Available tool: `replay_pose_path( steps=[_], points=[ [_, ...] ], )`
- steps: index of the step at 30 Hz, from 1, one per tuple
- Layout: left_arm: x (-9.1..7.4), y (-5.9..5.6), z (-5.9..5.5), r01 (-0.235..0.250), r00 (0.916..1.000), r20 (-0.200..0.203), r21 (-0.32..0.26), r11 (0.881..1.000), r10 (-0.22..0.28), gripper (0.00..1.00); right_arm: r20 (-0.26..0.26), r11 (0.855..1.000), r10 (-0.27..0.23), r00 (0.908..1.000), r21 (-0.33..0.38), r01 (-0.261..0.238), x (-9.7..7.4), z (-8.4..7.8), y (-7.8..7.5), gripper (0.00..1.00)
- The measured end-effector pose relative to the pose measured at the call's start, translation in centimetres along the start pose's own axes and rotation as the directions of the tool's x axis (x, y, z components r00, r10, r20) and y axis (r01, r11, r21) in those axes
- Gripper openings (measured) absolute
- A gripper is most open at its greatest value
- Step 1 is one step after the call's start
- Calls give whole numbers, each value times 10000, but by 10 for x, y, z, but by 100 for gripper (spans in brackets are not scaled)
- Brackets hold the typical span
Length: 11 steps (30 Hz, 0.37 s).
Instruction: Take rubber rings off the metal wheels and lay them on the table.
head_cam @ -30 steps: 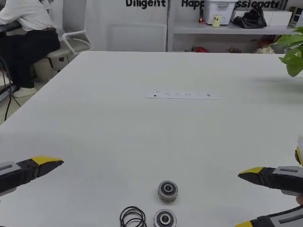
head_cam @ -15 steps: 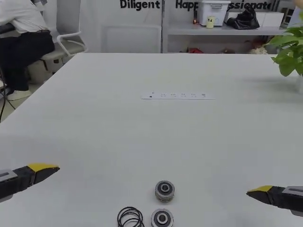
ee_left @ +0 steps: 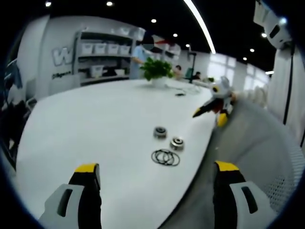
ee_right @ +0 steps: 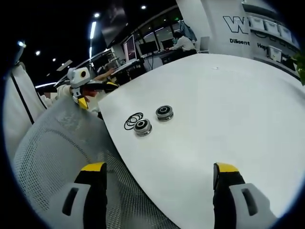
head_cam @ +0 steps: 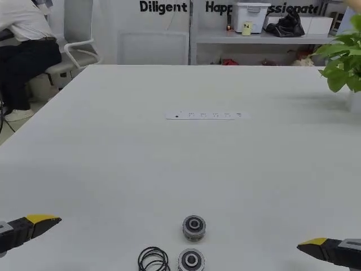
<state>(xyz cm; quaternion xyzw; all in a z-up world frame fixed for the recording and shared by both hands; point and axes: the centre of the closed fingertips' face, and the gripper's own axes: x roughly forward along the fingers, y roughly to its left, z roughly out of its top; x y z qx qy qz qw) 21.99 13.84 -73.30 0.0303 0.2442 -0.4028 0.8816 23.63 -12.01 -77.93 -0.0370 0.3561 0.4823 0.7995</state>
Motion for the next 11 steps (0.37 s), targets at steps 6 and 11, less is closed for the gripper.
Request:
replay_pose_path(
  steps=[6,11],
  points=[
    [0,3,-11,-76,9999,-122,-368,9993,71,100,-332,9999,-45,9994,118,49,1,-13,-2,89],
    [-1,5,-16,-106,9998,-159,-520,9986,98,100,-357,9998,-71,9993,201,78,0,-15,-2,88]
  ],
)
